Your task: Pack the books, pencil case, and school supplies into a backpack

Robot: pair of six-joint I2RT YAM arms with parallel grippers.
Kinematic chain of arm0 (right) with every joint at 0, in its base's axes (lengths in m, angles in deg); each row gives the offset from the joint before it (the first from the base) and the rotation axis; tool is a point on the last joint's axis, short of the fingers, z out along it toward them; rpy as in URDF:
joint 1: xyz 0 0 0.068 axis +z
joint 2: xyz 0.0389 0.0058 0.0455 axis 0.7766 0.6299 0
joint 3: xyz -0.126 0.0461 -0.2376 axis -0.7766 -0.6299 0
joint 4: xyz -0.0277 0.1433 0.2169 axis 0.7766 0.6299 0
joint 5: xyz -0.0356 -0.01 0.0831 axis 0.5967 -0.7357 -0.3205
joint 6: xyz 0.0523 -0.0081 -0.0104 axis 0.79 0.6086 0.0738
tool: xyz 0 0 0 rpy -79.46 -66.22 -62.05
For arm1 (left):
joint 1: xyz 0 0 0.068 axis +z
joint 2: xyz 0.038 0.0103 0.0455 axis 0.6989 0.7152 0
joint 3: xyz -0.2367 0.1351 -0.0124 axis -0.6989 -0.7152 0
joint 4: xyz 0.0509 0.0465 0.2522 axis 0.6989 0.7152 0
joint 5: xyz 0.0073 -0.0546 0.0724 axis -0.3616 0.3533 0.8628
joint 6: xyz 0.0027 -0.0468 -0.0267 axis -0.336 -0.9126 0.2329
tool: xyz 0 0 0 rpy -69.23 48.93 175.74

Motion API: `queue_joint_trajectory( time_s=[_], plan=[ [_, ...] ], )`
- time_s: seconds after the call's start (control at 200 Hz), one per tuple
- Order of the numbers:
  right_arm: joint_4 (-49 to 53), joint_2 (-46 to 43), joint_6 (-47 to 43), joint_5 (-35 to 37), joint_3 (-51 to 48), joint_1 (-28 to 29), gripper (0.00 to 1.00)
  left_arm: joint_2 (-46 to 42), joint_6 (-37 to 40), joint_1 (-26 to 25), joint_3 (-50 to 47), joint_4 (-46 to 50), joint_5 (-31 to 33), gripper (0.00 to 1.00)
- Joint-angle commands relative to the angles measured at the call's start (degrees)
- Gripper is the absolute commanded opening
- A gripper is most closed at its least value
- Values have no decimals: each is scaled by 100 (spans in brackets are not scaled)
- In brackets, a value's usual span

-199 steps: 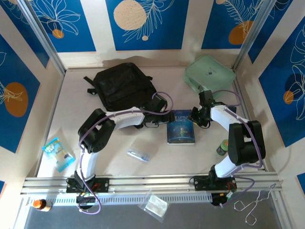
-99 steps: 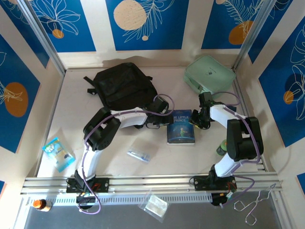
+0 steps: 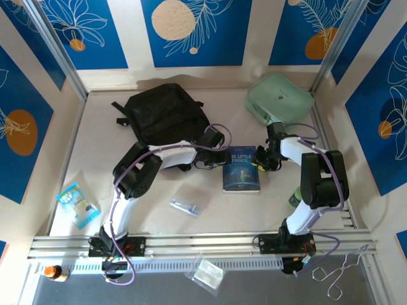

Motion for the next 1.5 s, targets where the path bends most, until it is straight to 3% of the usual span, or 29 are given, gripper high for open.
queue_joint_trajectory(
  time_s=[0.0, 0.285, 0.57, 0.875, 1.09, 1.3, 1.495],
  plan=[
    [63, 219, 7, -370, 51, 21, 26, 209, -49, -11, 154, -160, -405, 41],
    [4, 234, 28, -440, 57, -3, 23, -418, 363, -9, -63, -943, -941, 38],
    [-83, 210, 92, -632, 71, 12, 21, -1034, 93, -12, -1009, -2664, -1343, 36],
    [-96, 189, 123, -629, 51, 0, 20, -689, -56, -6, -812, -2492, -1569, 35],
    [-112, 180, 149, -611, 34, -3, 20, -678, 99, 5, -684, -1894, -1218, 32],
    [-193, 117, 210, -601, -30, -14, 21, -665, 98, 71, -634, -1634, -1032, 25],
    [-384, -156, 304, -613, -184, -75, 23, -773, 158, 199, -601, -1497, -955, 10]
  ],
)
